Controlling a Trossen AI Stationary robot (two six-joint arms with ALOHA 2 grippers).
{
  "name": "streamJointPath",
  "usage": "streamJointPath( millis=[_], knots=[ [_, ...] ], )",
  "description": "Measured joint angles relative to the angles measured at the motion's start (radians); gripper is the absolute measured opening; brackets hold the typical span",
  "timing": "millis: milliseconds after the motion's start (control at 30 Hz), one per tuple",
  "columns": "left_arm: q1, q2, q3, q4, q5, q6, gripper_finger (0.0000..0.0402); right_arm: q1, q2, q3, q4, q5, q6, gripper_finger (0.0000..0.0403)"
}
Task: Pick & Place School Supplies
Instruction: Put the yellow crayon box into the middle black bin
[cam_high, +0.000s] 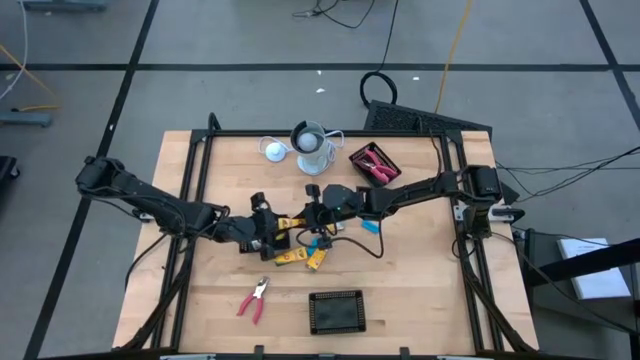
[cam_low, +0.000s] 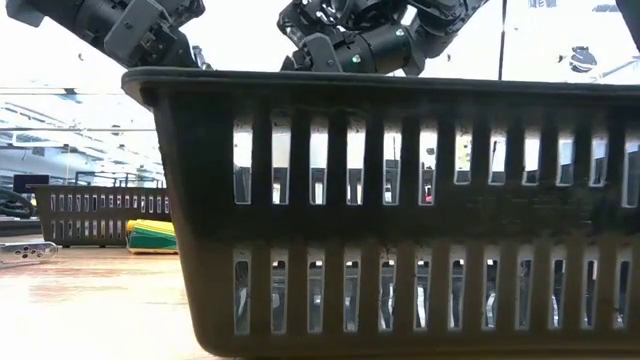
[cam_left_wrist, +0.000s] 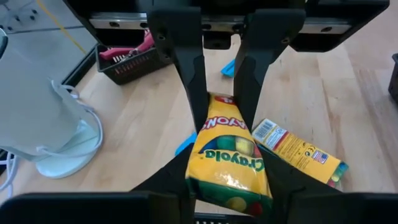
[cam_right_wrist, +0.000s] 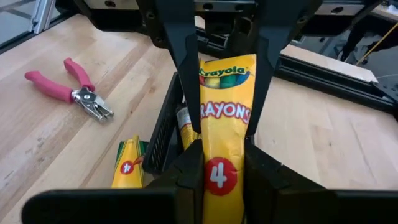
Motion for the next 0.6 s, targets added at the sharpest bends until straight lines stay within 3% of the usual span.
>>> streamJointPath(
  millis=[233, 400, 600],
  knots=[
    [-0.006, -0.014, 0.0, -0.011, -0.01, -0.001, 0.0117, 0.0, 0.0, 0.001, 0.002, 0.001, 0.002, 0.006],
    [-0.006, -0.014, 0.0, -0.016, -0.013, -0.002, 0.0086, 0.0, 0.0, 0.0, 0.006, 0.003, 0.005, 0.0062],
    [-0.006, -0.015, 0.0, -0.038, -0.021, 0.002, 0.0081, 0.001, 0.001, -0.002, 0.002, 0.045, 0.027, 0.016]
  ],
)
